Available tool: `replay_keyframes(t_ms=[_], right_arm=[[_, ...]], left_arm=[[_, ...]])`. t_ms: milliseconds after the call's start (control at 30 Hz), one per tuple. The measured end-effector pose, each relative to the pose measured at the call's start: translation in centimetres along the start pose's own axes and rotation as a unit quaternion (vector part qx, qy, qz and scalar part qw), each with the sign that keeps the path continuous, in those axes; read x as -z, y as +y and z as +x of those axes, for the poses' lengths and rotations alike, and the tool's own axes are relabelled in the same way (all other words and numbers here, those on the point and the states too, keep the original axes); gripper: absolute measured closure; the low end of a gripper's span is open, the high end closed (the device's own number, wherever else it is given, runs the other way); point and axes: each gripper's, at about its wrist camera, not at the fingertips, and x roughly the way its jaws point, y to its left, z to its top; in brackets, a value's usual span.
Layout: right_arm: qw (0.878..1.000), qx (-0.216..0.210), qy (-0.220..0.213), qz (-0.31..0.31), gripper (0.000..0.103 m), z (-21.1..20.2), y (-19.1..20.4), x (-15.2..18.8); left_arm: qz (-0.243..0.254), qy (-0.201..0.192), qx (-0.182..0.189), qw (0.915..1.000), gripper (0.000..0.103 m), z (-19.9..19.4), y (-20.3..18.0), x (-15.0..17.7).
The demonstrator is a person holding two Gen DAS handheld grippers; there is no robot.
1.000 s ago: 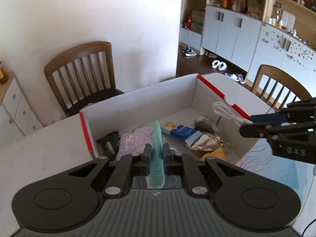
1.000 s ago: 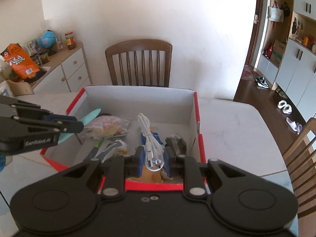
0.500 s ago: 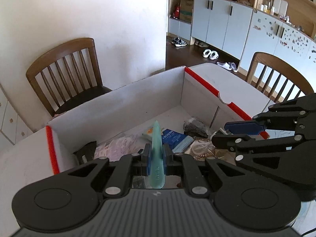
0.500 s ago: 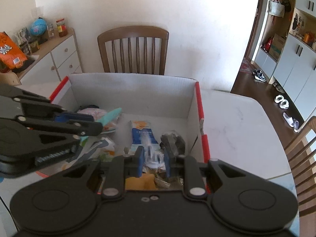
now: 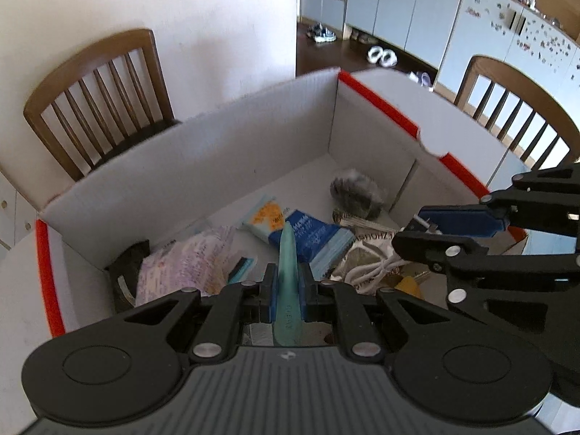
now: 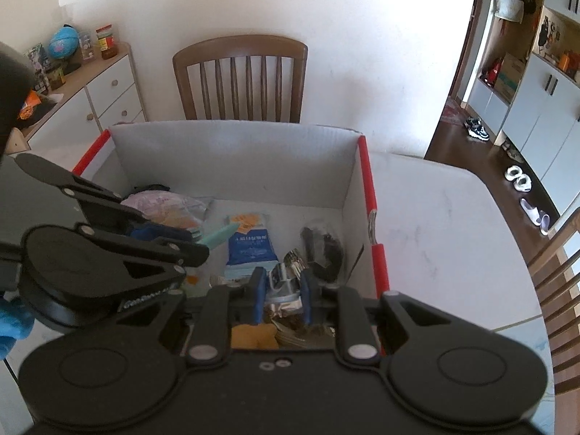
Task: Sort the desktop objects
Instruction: 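Lower held stick and cable into the red box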
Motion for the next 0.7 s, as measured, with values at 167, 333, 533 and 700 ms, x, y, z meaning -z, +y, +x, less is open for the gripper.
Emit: replay_keyframes(t_ms=[167, 333, 533, 700], right_arm=[[1.0, -0.003, 0.005, -0.002, 0.082, -0.1, -0.2, 0.3], [1.0, -0.012, 0.012, -0.009, 0.074, -0.3, -0.2, 0.9], [1.0, -0.018, 0.008, -0.015, 0.062, -1.0, -0.5, 1.6], [1.0, -0.029, -0.001, -0.01, 0.053, -2.2, -1.0, 1.7]], left_arm=[[-0.004, 0.025, 0.007, 0.9997, 0.093, 0.7, 0.1, -0.3], [-0.01, 0.042, 0.012, 0.999, 0.093, 1.0, 0.1, -0.5], [-0.024, 0.046, 0.012, 0.9986, 0.093, 0.9, 0.2, -0.5], [-0.029, 0.038, -0.006, 0.9988, 0.059, 0.0, 0.1, -0.5]])
